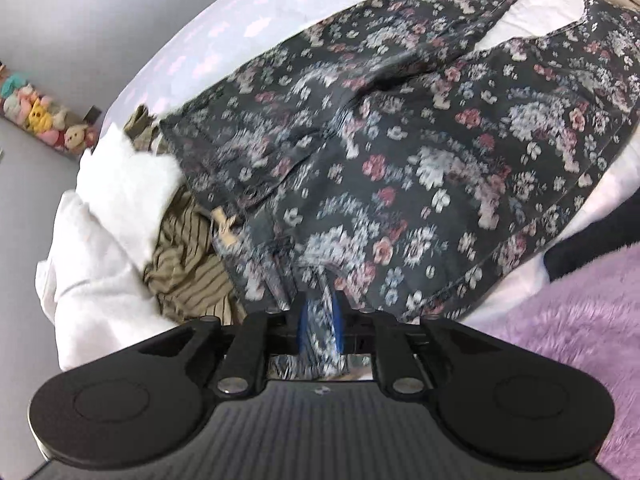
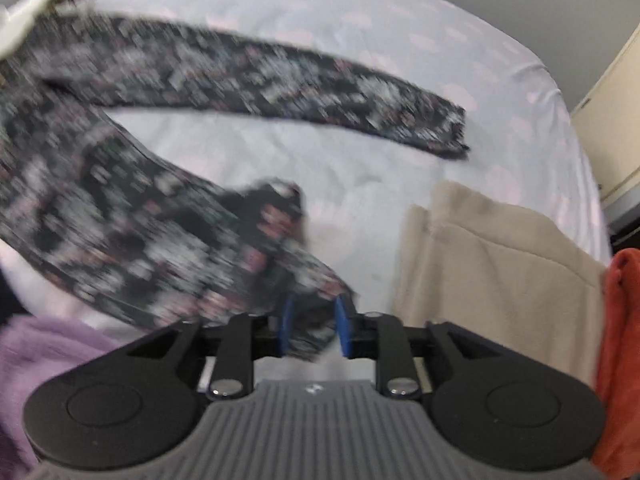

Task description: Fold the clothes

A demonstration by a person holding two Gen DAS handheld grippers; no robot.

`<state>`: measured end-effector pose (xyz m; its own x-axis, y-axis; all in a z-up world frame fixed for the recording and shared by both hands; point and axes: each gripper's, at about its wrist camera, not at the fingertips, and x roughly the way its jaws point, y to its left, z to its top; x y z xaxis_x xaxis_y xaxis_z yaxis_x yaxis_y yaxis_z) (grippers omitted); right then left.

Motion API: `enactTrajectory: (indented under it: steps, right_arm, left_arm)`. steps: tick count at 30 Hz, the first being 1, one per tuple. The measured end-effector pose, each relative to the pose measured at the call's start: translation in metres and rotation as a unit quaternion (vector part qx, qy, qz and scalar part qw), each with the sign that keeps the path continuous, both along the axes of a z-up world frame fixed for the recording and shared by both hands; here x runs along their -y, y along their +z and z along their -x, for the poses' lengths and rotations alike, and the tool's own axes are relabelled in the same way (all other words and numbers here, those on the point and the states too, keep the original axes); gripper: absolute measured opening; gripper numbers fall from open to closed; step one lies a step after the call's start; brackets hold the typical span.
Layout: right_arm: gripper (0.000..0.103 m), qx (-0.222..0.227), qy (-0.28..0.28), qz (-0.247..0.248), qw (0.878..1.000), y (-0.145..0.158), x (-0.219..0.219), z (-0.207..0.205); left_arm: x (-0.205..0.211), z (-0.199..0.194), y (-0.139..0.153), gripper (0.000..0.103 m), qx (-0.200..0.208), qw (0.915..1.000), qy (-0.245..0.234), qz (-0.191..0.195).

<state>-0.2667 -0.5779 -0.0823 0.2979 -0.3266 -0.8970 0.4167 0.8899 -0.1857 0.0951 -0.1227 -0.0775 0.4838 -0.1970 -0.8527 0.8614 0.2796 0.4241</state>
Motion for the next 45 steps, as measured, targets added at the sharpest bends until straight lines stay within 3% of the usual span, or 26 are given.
enactTrajectory:
  steps: [6, 8, 10, 15, 17, 18, 19, 23, 28, 32, 35, 38, 41, 45]
  right_arm:
    - [0.031, -0.038, -0.002, -0.025, 0.999, -0.039, 0.033, 0.004]
    - [0.038, -0.032, -0.014, -0.044, 0.998, -0.051, 0.043, 0.002]
    - [0.051, -0.025, -0.027, -0.064, 0.997, -0.062, 0.053, 0.0]
    - [0.054, -0.01, -0.052, -0.112, 0.992, -0.088, 0.065, -0.003]
    - [0.042, 0.0, -0.057, -0.124, 0.991, -0.092, 0.065, -0.002]
    - [0.019, 0.007, -0.053, -0.131, 0.99, -0.091, 0.063, -0.002]
    - [0.011, 0.011, -0.051, -0.133, 0.99, -0.089, 0.061, -0.001]
    - [0.01, 0.018, -0.037, -0.094, 0.995, -0.065, 0.047, 0.01]
    - [0.009, 0.061, -0.038, -0.002, 0.997, 0.002, 0.035, 0.031]
    - [0.009, 0.08, 0.005, 0.095, 0.992, 0.065, 0.013, 0.04]
    - [0.009, 0.048, 0.051, 0.181, 0.981, 0.086, -0.009, 0.04]
    - [0.009, -0.012, 0.089, 0.224, 0.97, 0.072, -0.022, 0.04]
    - [0.009, -0.046, 0.088, 0.178, 0.979, 0.037, -0.017, 0.047]
    - [0.01, -0.064, 0.062, 0.078, 0.993, -0.012, -0.01, 0.063]
  left_arm:
    - [0.021, -0.001, -0.001, 0.013, -0.003, 1.0, -0.005, 0.002]
    - [0.029, -0.001, 0.0, 0.013, -0.005, 1.0, -0.005, 0.003]
    - [0.036, 0.001, 0.002, 0.013, -0.005, 0.9999, -0.008, 0.003]
    - [0.053, 0.007, 0.002, 0.017, -0.001, 0.9998, -0.017, -0.003]
    - [0.059, 0.009, 0.002, 0.017, -0.001, 0.9998, -0.02, -0.005]
    - [0.061, 0.01, 0.002, 0.017, -0.001, 0.9998, -0.021, -0.005]
    - [0.063, 0.01, 0.002, 0.017, -0.001, 0.9997, -0.023, -0.006]
    - [0.072, 0.014, 0.0, 0.017, 0.0, 0.9994, -0.034, -0.008]
    - [0.08, 0.019, 0.0, 0.017, 0.001, 0.9989, -0.046, -0.003]
    - [0.084, 0.022, 0.0, 0.017, 0.003, 0.9987, -0.051, 0.008]
    - [0.084, 0.024, -0.001, 0.017, 0.001, 0.9984, -0.053, 0.017]
    - [0.081, 0.023, -0.005, 0.017, -0.003, 0.9984, -0.054, 0.018]
    - [0.078, 0.022, -0.008, 0.017, -0.007, 0.9985, -0.05, 0.02]
    - [0.072, 0.019, -0.007, 0.017, -0.006, 0.9988, -0.045, 0.02]
